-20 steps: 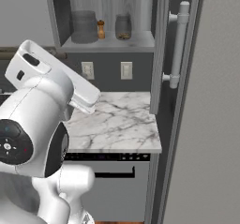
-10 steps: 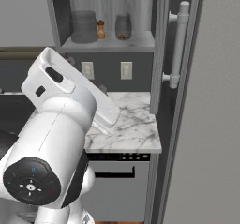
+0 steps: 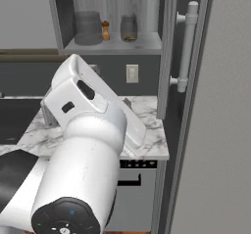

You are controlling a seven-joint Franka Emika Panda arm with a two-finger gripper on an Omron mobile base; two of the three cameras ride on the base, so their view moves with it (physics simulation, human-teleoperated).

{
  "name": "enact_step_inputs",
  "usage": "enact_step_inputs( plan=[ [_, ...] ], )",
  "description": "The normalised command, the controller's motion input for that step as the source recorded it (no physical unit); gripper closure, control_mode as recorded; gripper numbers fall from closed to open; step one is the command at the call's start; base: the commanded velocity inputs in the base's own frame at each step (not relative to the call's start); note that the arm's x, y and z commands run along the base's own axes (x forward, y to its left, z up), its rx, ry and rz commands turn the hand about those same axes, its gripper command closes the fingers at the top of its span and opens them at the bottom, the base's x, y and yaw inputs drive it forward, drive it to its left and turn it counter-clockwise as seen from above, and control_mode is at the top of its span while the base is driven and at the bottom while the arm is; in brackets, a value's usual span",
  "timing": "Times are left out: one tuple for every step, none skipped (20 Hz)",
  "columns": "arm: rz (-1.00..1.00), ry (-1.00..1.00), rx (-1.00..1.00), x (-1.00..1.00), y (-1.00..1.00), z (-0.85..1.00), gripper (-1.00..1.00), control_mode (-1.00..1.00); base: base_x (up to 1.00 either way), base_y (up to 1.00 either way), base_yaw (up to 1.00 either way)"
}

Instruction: Pick the jar and jar from the dining table and place them in the open cabinet. Close the cabinet after placing the objects.

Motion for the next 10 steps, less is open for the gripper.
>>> enact_step_inputs(
  plan=[
    [0.00,0.01,0.06,-0.01,-0.26,0.00,-1.00,-1.00,0.00,0.00,0.00],
    [0.00,0.01,0.05,0.00,-0.23,0.00,-1.00,-1.00,0.00,0.00,0.00],
    [0.00,0.00,0.02,0.00,-0.24,0.00,-1.00,-1.00,0.00,0.00,0.00],
    [0.00,0.04,0.01,0.02,-0.10,-0.01,-1.00,-1.00,0.00,0.00,0.00],
    [0.00,0.06,0.00,0.02,-0.06,-0.02,-1.00,-1.00,0.00,0.00,0.00],
    [0.00,0.07,0.01,0.08,-0.08,-0.02,-1.00,-1.00,0.00,0.00,0.00],
    [0.00,0.07,0.02,0.06,-0.13,-0.04,-1.00,-1.00,0.00,0.00,0.00],
    [0.00,0.05,0.04,0.09,-0.18,-0.05,-1.00,-1.00,0.00,0.00,0.00],
    [0.00,0.03,0.06,0.00,-0.22,-0.06,-1.00,-1.00,0.00,0.00,0.00],
    [0.00,0.04,0.06,0.02,-0.19,-0.09,-1.00,-1.00,0.00,0.00,0.00]
  ],
)
